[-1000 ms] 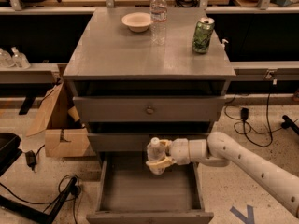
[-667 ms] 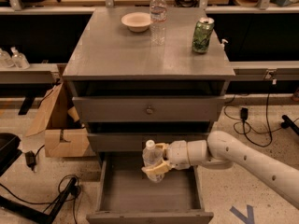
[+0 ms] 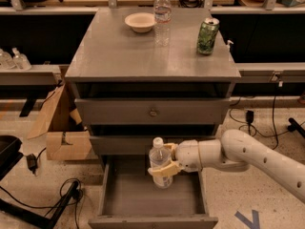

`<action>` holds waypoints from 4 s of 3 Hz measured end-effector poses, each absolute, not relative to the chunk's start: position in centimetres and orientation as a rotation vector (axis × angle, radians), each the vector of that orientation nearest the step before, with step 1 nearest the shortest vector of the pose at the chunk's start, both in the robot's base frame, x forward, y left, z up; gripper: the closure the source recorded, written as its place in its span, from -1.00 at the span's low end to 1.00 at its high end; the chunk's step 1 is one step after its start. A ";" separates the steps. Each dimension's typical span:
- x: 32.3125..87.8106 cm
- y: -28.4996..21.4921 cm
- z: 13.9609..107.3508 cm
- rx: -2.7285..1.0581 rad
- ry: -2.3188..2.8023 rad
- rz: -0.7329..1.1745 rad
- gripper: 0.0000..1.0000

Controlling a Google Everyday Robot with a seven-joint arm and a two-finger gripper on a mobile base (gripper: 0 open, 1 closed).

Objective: Pick blue plastic bottle from bottom drawer and place on counter

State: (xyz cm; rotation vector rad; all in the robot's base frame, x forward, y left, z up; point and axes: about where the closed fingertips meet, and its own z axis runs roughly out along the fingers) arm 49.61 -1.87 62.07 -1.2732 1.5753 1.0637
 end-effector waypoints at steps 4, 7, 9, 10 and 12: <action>52.8 -4.1 72.9 -1.201 1.533 0.977 1.00; 62.1 -2.1 98.5 -0.933 1.472 0.758 1.00; 77.0 0.0 100.2 -0.892 1.538 0.680 1.00; 83.5 8.0 94.7 -0.966 1.587 0.760 1.00; 86.2 13.7 98.2 -0.984 1.397 0.670 1.00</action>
Offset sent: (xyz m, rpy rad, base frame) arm 0.0377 -0.0553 0.1074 -0.0106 -0.0825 -0.1316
